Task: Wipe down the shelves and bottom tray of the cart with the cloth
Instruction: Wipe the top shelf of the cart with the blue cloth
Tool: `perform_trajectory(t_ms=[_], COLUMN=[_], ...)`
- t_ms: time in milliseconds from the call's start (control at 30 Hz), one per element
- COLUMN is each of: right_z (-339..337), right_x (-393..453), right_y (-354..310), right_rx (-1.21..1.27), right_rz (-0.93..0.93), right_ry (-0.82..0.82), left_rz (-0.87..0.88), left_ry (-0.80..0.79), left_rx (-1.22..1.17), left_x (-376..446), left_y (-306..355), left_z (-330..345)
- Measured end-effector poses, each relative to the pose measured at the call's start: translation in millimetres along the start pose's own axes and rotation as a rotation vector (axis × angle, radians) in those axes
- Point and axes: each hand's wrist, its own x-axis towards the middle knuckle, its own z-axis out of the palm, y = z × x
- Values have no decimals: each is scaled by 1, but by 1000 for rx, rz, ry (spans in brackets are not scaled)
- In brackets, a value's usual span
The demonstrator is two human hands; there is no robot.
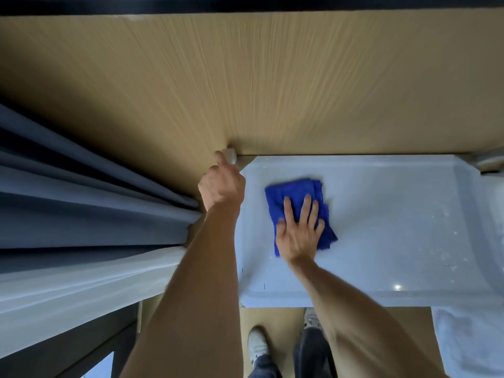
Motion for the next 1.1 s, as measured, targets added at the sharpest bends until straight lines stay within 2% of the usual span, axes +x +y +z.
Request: perform_trajectory(t_ms=[133,233,333,500,567,700,833,933,1033,1100], right_z=[19,21,15,12,11,2,9,16,20,17], right_x=[91,92,45,-116,-132,-90,13,81,82,51], right_y=[-58,-68,-46,-35,-28,-33,-69,-101,-107,-95], right_rx=[49,37,4,18,10,-4,73,37,-5,-4], right_rz=[37,67,-108,-153,-172,-184,-65,-53,-33,-103], right_ry=[-7,-24,-19,-125,-158,-196,-136,-216,-212,-183], left_rz=[0,21,43,39,38,13,-12,1,16,6], left_ry=[7,4,5,46,47,42,8,-2,-19,-37], left_rx=[26,58,45,38,32,2,6,37,53,63], left_x=[5,3,2,0,-1,1,4,5,3,3], left_y=[-1,0,1,1,1,2,3,3,2,4], left_z=[5,4,3,3,1,1,1,1,0,-3])
